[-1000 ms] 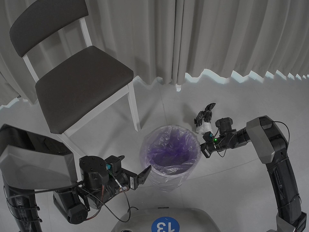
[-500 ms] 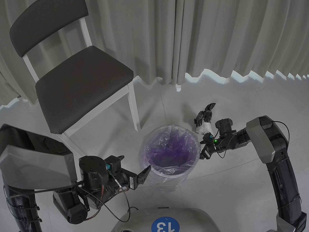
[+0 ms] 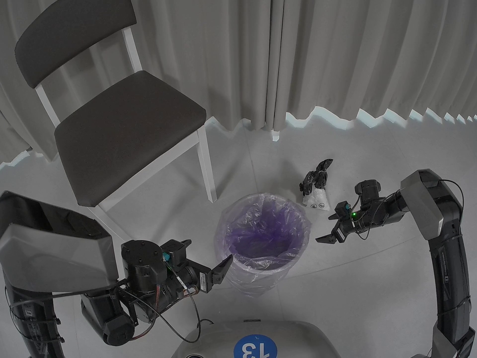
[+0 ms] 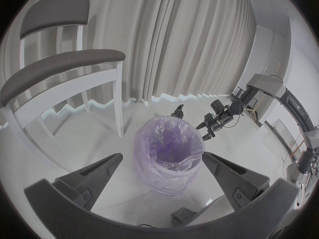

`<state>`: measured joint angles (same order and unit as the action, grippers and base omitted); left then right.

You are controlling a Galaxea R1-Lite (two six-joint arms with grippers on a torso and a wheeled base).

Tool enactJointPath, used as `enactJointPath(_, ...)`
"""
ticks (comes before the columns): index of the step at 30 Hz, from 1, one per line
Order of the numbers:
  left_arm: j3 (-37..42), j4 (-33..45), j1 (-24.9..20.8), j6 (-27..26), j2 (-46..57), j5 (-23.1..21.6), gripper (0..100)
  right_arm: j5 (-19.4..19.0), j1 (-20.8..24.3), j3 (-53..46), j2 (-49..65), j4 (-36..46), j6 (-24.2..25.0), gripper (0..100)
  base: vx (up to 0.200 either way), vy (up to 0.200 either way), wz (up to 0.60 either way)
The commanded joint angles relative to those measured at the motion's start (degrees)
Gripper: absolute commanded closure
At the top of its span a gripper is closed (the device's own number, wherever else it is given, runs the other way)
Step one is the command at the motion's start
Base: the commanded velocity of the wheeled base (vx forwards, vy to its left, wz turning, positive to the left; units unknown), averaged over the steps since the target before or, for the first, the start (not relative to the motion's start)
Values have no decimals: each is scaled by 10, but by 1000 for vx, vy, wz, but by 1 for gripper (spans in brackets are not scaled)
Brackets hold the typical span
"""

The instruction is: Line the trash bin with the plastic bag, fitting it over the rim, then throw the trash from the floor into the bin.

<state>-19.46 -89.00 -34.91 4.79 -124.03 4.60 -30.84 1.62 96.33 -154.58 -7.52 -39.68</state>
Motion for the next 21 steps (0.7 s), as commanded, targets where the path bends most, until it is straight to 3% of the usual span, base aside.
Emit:
enactJointPath(1, 0, -8, 0, 0, 1, 1, 0, 0, -6, 8, 8, -13, 26, 0, 0, 0, 0)
enactJointPath(4, 0, -8, 1, 0, 1, 1, 0, 3, 5, 11, 3, -46, 80, 0, 0, 0, 0)
enactJointPath(8, 1, -8, 1, 0, 0, 1, 0, 10, 19, 15, -19, -105, 114, 0, 0, 0, 0)
enactJointPath(11, 1, -8, 0, 0, -2, 1, 0, 28, 29, 25, -37, -130, 130, 0, 0, 0, 0)
enactJointPath(21, 5, -8, -1, 0, 0, 1, 0, 35, 58, 52, -75, -132, 139, 0, 0, 0, 0)
